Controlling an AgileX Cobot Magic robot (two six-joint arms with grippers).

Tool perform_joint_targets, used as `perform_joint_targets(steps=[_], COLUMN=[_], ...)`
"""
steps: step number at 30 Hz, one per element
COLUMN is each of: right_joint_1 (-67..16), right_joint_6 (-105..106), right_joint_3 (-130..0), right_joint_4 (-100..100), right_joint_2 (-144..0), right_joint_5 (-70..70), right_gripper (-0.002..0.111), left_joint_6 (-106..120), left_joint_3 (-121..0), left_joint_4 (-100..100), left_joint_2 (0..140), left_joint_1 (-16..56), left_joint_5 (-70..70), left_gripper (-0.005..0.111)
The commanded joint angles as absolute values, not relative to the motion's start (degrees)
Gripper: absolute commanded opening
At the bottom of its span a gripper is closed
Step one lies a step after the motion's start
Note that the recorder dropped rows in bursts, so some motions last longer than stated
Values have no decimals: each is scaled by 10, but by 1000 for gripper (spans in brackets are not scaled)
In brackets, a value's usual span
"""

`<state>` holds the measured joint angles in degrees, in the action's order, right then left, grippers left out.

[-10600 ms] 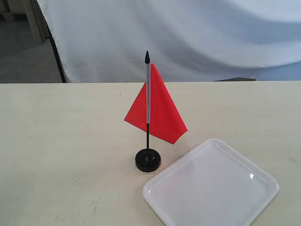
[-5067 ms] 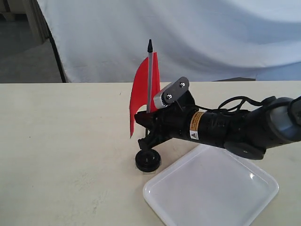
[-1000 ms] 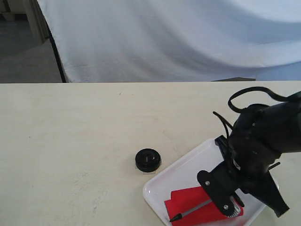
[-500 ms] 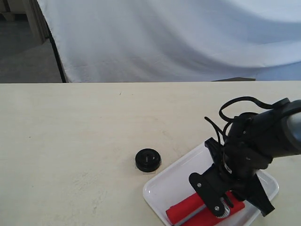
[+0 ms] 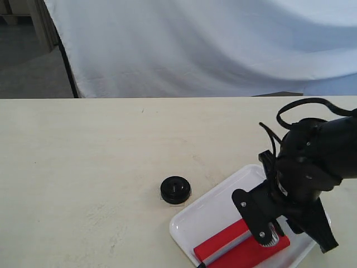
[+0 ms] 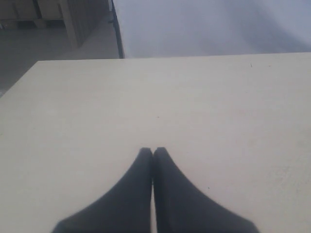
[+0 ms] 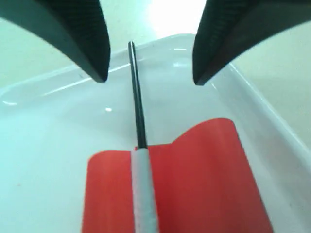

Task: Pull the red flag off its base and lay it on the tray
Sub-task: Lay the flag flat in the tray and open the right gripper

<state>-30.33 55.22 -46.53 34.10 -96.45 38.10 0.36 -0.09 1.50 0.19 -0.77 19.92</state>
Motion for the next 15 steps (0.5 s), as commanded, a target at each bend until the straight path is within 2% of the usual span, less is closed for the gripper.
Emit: perform_joint_targets(steps=[1, 3, 6, 15], right_joint_1=[-304, -304, -304, -282], right_joint_6=[543, 518, 448, 256], right_joint_3=[-465, -465, -466, -474], right_joint_4=[315, 298, 297, 172], right_joint_2=[-925, -912, -902, -901], right_joint_5=[391, 386, 369, 254], right_gripper=[47, 33, 1, -1], left_joint_6=[0, 0, 0, 0], left_joint_3=[0, 0, 0, 0], left_joint_4=[16, 16, 16, 16], left_joint_2=[0, 0, 0, 0], left_joint_1=[-6, -6, -6, -6], left_joint_5=[197, 197, 197, 197], left_gripper=[0, 0, 0, 0])
